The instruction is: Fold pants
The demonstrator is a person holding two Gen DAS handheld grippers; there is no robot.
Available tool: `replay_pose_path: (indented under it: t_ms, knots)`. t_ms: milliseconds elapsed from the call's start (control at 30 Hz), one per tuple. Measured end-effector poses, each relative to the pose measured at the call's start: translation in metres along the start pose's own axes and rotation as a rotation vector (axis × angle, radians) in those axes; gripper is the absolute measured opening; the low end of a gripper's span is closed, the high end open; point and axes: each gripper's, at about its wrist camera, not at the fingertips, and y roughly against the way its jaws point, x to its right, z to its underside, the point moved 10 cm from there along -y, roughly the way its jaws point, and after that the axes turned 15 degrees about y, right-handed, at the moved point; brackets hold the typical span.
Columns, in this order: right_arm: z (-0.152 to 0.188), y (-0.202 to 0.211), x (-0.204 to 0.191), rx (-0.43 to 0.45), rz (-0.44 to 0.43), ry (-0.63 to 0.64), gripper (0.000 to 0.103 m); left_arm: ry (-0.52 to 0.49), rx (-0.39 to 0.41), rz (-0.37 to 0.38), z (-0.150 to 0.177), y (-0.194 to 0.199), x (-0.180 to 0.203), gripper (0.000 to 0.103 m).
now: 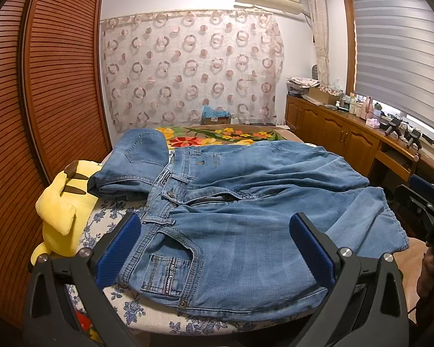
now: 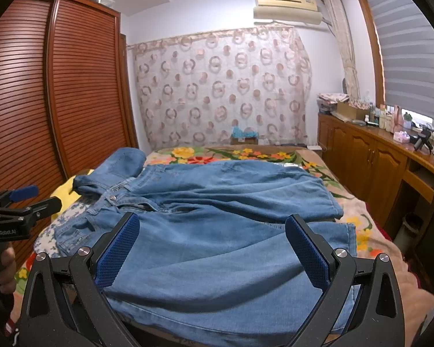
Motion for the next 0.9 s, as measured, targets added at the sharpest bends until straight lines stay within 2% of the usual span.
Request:
replay_pose_path:
  t_ms: [900]
  knots:
    - [-0.0012,0.0013,-0.0005,-0.002,-0.002,-0.002,0.103,0.005,0.012,0.005,-0.0049,0.0021,0.0028,0.103]
